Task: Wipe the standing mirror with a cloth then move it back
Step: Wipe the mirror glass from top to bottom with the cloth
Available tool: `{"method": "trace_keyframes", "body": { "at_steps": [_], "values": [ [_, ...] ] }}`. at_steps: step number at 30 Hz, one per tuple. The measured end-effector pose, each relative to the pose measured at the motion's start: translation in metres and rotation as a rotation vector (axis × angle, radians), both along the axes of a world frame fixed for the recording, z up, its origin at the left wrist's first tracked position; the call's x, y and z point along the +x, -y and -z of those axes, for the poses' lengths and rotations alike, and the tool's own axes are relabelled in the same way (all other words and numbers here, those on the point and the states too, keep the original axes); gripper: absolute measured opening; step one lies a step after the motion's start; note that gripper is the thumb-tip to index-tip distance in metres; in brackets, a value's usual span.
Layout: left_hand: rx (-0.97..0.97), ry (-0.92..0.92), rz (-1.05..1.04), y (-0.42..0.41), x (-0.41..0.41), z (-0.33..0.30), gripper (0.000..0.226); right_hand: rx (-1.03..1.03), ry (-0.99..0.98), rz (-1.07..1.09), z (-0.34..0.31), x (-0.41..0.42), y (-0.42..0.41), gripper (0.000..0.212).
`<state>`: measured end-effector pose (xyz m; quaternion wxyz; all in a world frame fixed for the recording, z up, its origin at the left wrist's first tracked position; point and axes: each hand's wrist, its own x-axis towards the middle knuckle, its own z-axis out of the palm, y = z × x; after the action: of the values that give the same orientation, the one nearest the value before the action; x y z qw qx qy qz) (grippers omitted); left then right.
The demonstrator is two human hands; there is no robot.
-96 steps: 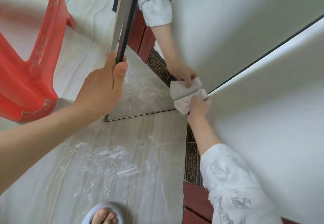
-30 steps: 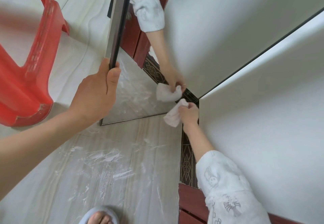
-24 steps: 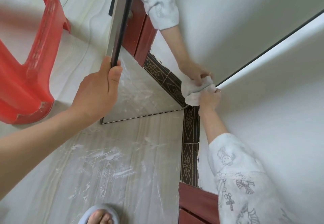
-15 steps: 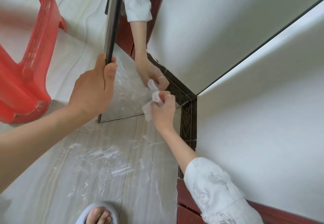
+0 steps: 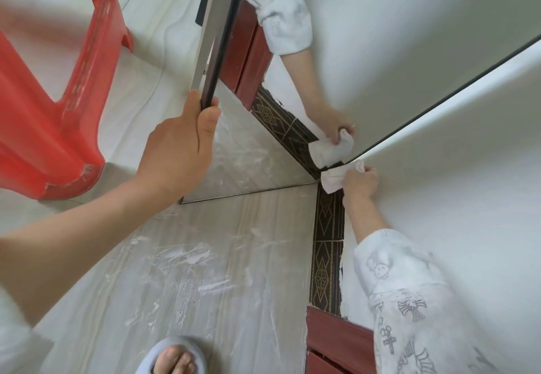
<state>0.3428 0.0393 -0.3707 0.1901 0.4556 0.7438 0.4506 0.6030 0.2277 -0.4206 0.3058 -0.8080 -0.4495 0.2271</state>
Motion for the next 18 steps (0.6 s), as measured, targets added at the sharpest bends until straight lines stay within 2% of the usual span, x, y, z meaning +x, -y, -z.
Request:
{"method": "trace_keyframes", "body": {
  "at_steps": [4, 7, 10, 15, 18],
  "values": [
    [-0.002, 0.008, -0.019, 0.001, 0.002, 0.000, 0.044, 0.066, 0.029, -0.019, 0.001, -0.012, -0.010, 0.023],
    [-0.003, 0.002, -0.028, 0.001, 0.003, 0.000, 0.046, 0.063, 0.100, -0.112, 0.006, -0.029, 0.008, 0.020],
    [0.003, 0.003, -0.024, 0.001, 0.003, 0.001, 0.047, 0.049, 0.087, -0.255, 0.017, -0.049, 0.042, 0.015],
    [0.009, 0.023, 0.016, 0.003, 0.002, 0.002, 0.051, -0.154, -0.186, -0.491, 0.024, -0.076, 0.097, 0.013],
    [-0.007, 0.067, 0.015, 0.005, 0.003, 0.001, 0.043, -0.287, -0.335, -0.472, 0.019, -0.073, 0.111, 0.015]
  ]
}}
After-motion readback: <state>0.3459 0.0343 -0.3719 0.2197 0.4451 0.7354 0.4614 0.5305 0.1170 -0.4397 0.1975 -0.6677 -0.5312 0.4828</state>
